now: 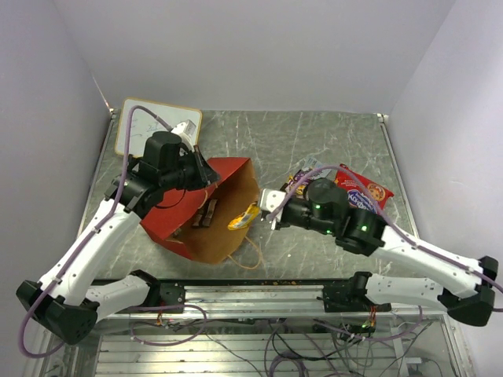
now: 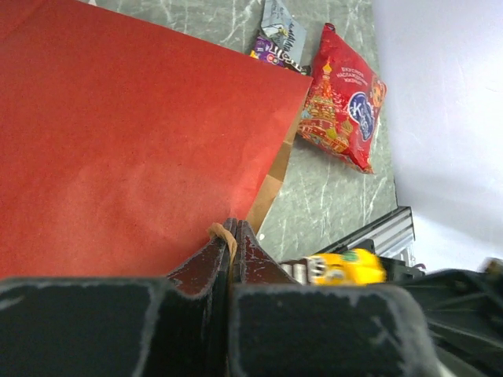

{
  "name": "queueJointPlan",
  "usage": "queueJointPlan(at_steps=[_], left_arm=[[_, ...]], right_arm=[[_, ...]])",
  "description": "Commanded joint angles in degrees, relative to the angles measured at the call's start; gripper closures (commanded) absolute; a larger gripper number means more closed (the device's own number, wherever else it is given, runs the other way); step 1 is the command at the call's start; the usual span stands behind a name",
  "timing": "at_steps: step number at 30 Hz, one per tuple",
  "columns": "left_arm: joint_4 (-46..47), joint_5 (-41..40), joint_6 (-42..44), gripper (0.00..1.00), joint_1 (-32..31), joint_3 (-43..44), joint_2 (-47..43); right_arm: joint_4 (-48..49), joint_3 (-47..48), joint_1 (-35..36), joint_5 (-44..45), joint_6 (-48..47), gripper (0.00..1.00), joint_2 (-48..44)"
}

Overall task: Take the snacks out of the paper bag
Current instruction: Take out the snack from the paper bag, then place the snack at the center of the board.

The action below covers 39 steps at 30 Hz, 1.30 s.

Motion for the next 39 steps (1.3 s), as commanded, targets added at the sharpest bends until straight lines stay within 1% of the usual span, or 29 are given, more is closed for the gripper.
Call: queueJointPlan(at_steps=[1, 4, 9, 12, 14, 16, 18, 19, 21, 23, 26, 28, 30, 33, 37, 39], left_arm=[[-0.58, -3.09, 0.46, 0.93, 0.21, 1.5, 1.14], [-1.04, -3.46, 0.92, 0.93, 0.21, 2.12, 1.92], [-1.35, -3.02, 1.33, 0.93, 0.22, 2.79, 2.26], [-2.34, -3.31, 2.0, 0.93, 0.21, 3.75, 2.71], [-2.92, -3.54, 2.38, 0.93, 0.21, 4.52, 3.02], [-3.08, -3.33, 2.54, 0.93, 0.21, 5.07, 3.41], [-2.85, -2.75, 2.33, 0.93, 0.21, 5.32, 3.69], [-2.71, -2.41, 2.18, 0.93, 0.21, 5.44, 3.92], [-2.34, -1.77, 1.8, 0.93, 0.21, 5.45, 4.16], [-2.06, -1.38, 1.42, 0.93, 0.21, 5.25, 4.16], [-1.95, -1.23, 1.1, 0.93, 0.21, 5.05, 3.88], [-1.95, -1.21, 0.87, 0.93, 0.21, 4.71, 3.68], [-1.99, -1.17, 0.85, 0.93, 0.21, 4.78, 3.58], [-2.75, -1.8, 1.09, 0.93, 0.21, 5.34, 3.21], [-3.85, -2.82, 1.48, 0.93, 0.21, 5.59, 2.38], [-3.78, -2.84, 1.43, 0.93, 0.21, 5.19, 2.02]], right_arm=[[-12.72, 6.46, -0.15, 11.08, 6.93, 1.0, -4.5], [-18.9, 7.62, -0.15, 19.78, 9.94, 1.0, -6.77], [-19.37, 5.5, -0.23, 36.06, 20.25, 1.0, -11.03], [-20.35, 3.58, -0.52, 44.39, 29.3, 1.0, -9.78], [-20.53, 3.03, -1.38, 47.6, 35.06, 1.0, -7.32], [-19.53, 1.57, -3.52, 46.45, 39.53, 1.0, -3.64], [-18.08, 1.93, -7.04, 43.11, 45.2, 1.0, 0.4], [-17.5, 2.32, -9.81, 40.88, 49.75, 1.0, 3.21], [-15.6, 2.37, -13.45, 34.87, 55.84, 1.0, 7.08], [-11.82, 2.02, -14.79, 30.59, 59.01, 1.0, 9.76], [-3.56, -0.65, -15.97, 30.18, 62.91, 1.0, 12.29], [-0.7, -1.8, -18.35, 28.98, 66.33, 1.0, 14.5], [0.95, -2.3, -20.67, 27.27, 69.07, 1.0, 16.6], [1.85, -3.17, -22.81, 23.67, 70.31, 1.0, 18.41], [3.72, -5.88, -24.01, 20.43, 70.11, 1.0, 17.66], [3.08, -6.81, -25.23, 19.13, 70.43, 1.0, 17.56]])
